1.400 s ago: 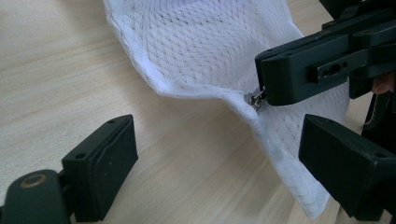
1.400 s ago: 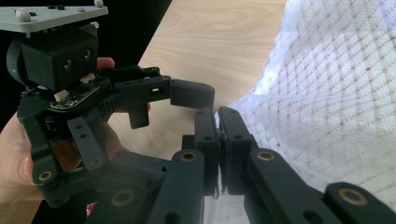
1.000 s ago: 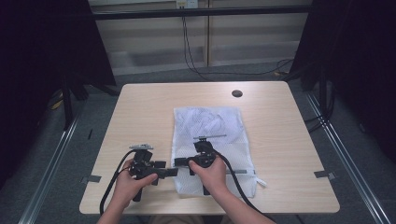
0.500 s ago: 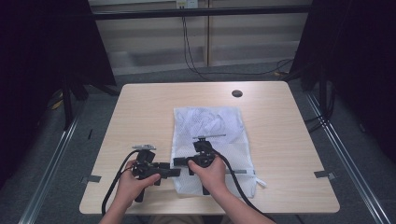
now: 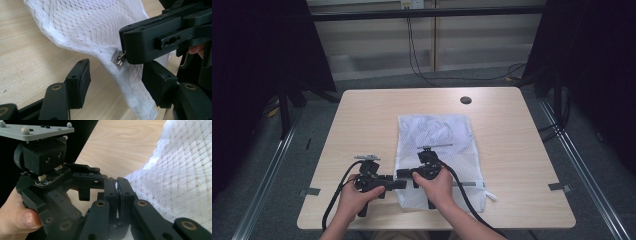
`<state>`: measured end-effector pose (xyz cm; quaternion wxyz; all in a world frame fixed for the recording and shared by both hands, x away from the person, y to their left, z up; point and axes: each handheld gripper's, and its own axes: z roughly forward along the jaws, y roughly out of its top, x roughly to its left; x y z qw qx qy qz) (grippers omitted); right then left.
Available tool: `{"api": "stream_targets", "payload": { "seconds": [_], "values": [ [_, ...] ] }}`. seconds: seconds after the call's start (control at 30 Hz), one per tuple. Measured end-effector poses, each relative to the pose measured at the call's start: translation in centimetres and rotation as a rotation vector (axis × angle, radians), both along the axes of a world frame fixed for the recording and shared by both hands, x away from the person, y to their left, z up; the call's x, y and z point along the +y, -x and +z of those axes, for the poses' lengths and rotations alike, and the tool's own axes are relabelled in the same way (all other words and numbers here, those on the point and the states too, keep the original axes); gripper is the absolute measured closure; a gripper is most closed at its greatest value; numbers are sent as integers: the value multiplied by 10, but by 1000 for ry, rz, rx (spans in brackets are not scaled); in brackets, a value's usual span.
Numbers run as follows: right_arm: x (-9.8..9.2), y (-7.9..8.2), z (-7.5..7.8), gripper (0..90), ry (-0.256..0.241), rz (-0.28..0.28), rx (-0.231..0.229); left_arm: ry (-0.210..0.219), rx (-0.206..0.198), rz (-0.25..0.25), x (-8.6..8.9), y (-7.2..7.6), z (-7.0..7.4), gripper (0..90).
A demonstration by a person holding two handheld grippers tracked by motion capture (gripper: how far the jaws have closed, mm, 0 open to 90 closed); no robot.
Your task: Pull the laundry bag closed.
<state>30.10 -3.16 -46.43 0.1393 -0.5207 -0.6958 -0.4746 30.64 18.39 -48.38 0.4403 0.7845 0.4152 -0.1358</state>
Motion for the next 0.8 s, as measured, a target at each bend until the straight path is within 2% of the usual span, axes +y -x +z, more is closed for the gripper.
{"api": "stream_targets", "payload": {
  "seconds": [0.33, 0.47, 0.6, 0.8],
  "values": [
    [0, 0, 0, 877, 3, 6, -4, -4, 8, -9, -3, 0, -2, 444],
    [1, 0, 0, 877, 0, 7, -5, -8, 9, -12, -4, 0, -3, 500],
    [0, 0, 0, 876, -2, 7, -4, -11, 21, -31, -6, 0, -4, 597],
    [1, 0, 0, 877, -4, 6, -5, -5, 38, -31, -6, 0, -4, 663]
  ]
}}
